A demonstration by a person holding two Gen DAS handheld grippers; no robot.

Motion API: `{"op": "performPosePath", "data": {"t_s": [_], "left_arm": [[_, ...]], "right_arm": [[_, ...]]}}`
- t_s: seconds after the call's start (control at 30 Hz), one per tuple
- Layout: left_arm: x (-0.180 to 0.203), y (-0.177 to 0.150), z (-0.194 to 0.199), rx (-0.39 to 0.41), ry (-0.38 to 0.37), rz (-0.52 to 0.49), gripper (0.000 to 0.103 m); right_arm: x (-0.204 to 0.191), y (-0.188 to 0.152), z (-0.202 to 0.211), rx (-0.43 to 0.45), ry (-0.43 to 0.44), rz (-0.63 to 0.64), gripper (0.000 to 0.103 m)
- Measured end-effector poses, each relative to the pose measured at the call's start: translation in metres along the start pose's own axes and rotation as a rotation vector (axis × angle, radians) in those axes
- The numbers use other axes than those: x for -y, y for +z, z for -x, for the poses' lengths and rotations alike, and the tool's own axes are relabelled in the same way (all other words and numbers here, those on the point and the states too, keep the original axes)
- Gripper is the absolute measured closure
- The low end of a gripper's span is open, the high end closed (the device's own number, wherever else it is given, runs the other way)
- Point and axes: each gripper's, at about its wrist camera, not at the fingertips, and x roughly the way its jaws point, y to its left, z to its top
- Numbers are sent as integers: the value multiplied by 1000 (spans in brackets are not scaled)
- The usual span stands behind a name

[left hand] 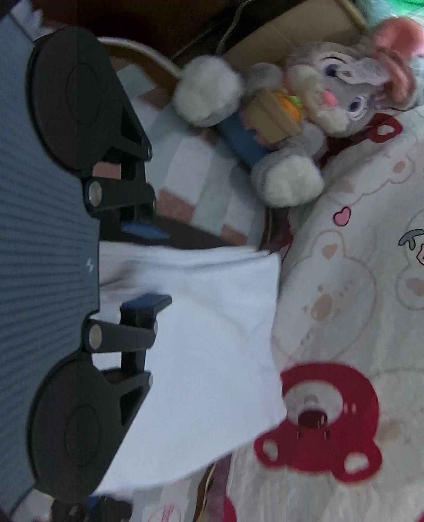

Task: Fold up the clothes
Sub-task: 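Lift the folded shirt with both grippers and carry it toward the clothes stack, then lower the shirt onto the stack of folded clothes and open both grippers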

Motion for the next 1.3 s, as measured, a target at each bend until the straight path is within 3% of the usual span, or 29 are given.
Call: {"op": "performPosePath", "data": {"t_s": [0.13,0.23,0.33,0.37,0.4,0.47,0.6,0.67,0.73,0.83,0.87,0.97,1.1,1.2,1.27,1.3], "left_arm": [[-18,-59,14,22,-100,147,61],[-28,-89,2,35,-121,261,61],[-24,-87,-6,21,-217,272,96],[-21,-81,-6,4,-188,253,97],[-19,-71,-5,-28,-134,243,97],[-16,-46,11,-5,-49,201,96],[4,-15,47,50,153,63,92],[16,-10,55,84,215,18,92],[31,-9,54,142,213,-52,90],[37,-8,42,149,135,-6,81],[36,-10,36,146,107,15,81],[30,-20,7,107,58,70,81],[19,-45,-37,19,82,122,79],[13,-45,-40,-7,102,169,79],[11,-41,-39,-67,136,158,79],[11,-40,-38,-84,159,142,79]], "right_arm": [[-3,-3,-9,-21,-27,-25,73],[-6,1,-12,-34,-54,-57,75],[-18,8,-15,-47,-85,-59,76],[-21,10,-17,-54,-93,-61,86],[-19,15,-18,-51,-37,-153,86],[-17,22,-19,-40,59,-307,88],[-25,24,-21,-17,147,-464,88],[-16,13,-22,-24,125,-469,88],[-7,1,-23,-32,97,-468,87],[7,-16,-24,-45,56,-466,84],[6,-18,-22,-42,56,-446,84],[-18,-15,-20,-46,-8,-212,82],[-37,-6,-20,-98,-71,-5,84],[-56,-2,-20,-208,-142,219,84],[-64,2,-12,-233,-155,306,81],[-63,7,-4,-203,-147,294,81]]}}
